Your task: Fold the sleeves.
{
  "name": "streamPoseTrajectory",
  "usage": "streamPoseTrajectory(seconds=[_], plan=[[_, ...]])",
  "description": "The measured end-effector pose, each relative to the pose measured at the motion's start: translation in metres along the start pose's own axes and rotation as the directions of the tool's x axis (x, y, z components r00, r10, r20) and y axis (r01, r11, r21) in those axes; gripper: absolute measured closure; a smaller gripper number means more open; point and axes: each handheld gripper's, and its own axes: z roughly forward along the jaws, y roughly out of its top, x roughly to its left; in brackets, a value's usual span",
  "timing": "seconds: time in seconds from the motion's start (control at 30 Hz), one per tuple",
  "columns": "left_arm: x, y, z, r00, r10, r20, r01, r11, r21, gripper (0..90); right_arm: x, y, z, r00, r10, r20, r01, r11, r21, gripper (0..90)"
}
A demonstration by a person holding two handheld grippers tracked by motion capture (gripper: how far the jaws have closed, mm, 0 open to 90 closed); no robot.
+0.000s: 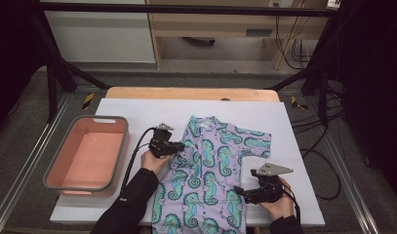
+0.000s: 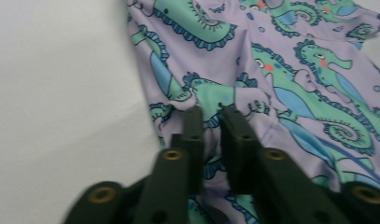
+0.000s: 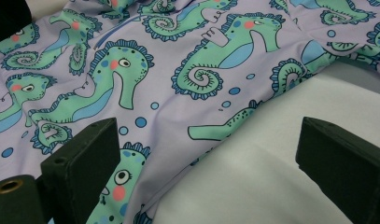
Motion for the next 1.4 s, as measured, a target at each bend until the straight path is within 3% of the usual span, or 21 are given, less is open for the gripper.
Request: streamPoseTrajectory(seconds=[0.2,0.33,0.43,0.6,0.67,0.73,0.8,0.83,0.93,1.03,1.1,1.23,1.4], plan=[[-0.016,0.007,-0.013,0.9986,0.053,0.007,-0.053,0.9968,-0.06,88.3,0.0,0.0,0.0,1.0,0.0,0.0,0.0,1.0,0.001,7.0],[-0.04,0.017,-0.018,0.9934,0.102,0.052,-0.097,0.9907,-0.096,88.5,0.0,0.0,0.0,1.0,0.001,0.0,-0.001,1.0,0.001,7.0],[-0.062,0.023,-0.017,0.9829,0.158,0.094,-0.147,0.9827,-0.112,88.5,0.0,0.0,0.0,1.0,-0.001,0.0,0.001,1.0,0.001,7.0],[-0.102,0.03,-0.006,0.9552,0.256,0.148,-0.244,0.9649,-0.097,88.5,0.0,0.0,-0.001,1.0,-0.001,0.0,0.001,1.0,-0.002,7.0],[-0.11,0.029,0.0,0.9483,0.279,0.152,-0.269,0.9597,-0.082,88.2,0.0,0.0,-0.001,1.0,-0.001,-0.001,0.001,1.0,-0.001,7.0],[-0.114,0.028,0.006,0.9464,0.287,0.148,-0.28,0.9576,-0.066,84.4,0.0,0.0,-0.001,1.0,-0.001,-0.001,0.001,1.0,-0.002,7.0],[-0.113,0.026,0.007,0.9512,0.27,0.149,-0.263,0.9626,-0.066,67.5,0.0,0.0,-0.002,1.0,0.0,-0.002,0.0,1.0,-0.003,7.0],[-0.11,0.025,0.005,0.952,0.273,0.138,-0.266,0.9614,-0.069,60.6,0.0,0.0,-0.002,1.0,0.0,-0.002,0.0,1.0,-0.003,7.0],[-0.098,0.021,-0.004,0.9598,0.275,0.054,-0.27,0.9591,-0.083,44.3,0.0,0.0,-0.002,1.0,0.003,0.0,-0.003,1.0,-0.003,7.0],[-0.073,0.016,-0.015,0.9772,0.211,0.022,-0.209,0.9756,-0.066,43.0,0.0,0.0,-0.002,1.0,0.001,0.0,-0.001,1.0,-0.002,7.0],[-0.056,0.01,-0.02,0.9855,0.169,-0.02,-0.169,0.9847,-0.042,44.0,0.0,0.0,-0.001,1.0,-0.001,0.001,0.001,1.0,0.0,7.0],[-0.029,-0.004,-0.016,0.9876,0.113,-0.108,-0.111,0.9935,0.025,44.9,0.0,0.0,0.0,1.0,0.0,-0.001,0.0,1.0,0.008,7.1],[-0.014,-0.014,-0.004,0.9925,0.061,-0.106,-0.053,0.9956,0.077,44.8,0.0,0.0,0.001,1.0,-0.001,0.0,0.001,1.0,0.009,7.1]])
